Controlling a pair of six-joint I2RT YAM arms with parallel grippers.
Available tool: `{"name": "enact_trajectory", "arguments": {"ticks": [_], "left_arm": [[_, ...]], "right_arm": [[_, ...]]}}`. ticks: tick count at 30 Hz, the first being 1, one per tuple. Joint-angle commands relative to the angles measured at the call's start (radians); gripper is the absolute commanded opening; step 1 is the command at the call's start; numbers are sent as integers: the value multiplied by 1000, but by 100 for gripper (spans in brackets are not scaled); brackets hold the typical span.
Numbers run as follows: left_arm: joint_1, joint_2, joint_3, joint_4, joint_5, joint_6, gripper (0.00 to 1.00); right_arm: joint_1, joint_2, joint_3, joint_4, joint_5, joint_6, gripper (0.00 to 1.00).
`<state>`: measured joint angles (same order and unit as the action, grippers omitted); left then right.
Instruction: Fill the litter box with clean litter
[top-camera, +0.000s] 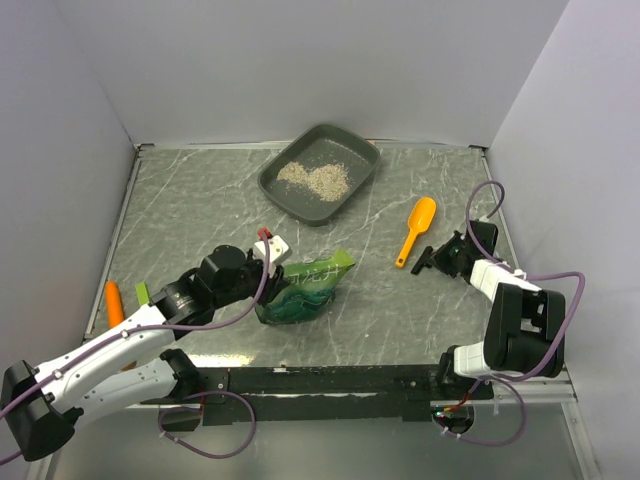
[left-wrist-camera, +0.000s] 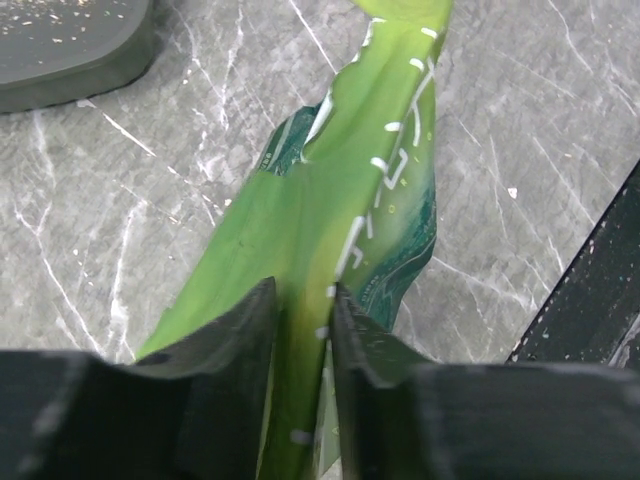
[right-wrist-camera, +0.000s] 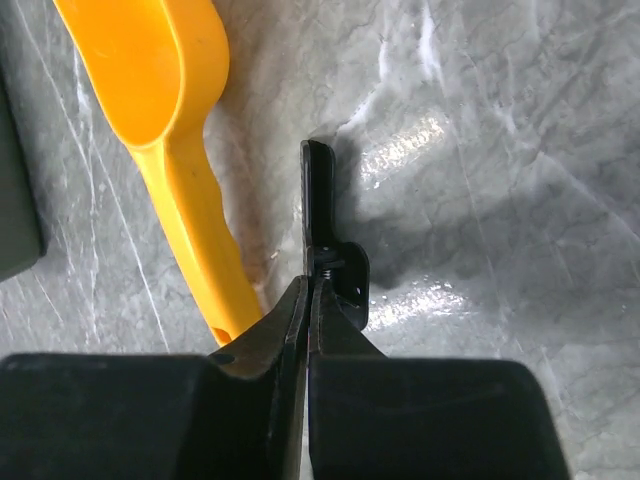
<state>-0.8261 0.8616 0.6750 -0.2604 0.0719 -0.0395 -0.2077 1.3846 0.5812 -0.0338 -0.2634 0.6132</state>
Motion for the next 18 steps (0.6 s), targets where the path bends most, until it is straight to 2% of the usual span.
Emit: {"name": "enact_trajectory", "arguments": {"ticks": [1,4,8,10,13,18], "left_arm": [[-1,-27,15,12,-41,0,40],[-1,-33,30,10,-63,6,47],[-1,-3,115,-40,-69,12,51],[-1,13,177,-84,-113,4,52],[-1,31,240,-112,-106,-20,52],[-1,24,323,-135,-80,-74,54]], "right_arm": [[-9,-27,-11,-20,82,-9,0],[-6,-103,-11,-67,118,-26,0],[27,-235,17,-164,191,-52,0],[83,-330,48,-227,245,-75,0],[186,-422,121,-308,300,-128,0],[303,-484,259,-365,162,-227,0]]}}
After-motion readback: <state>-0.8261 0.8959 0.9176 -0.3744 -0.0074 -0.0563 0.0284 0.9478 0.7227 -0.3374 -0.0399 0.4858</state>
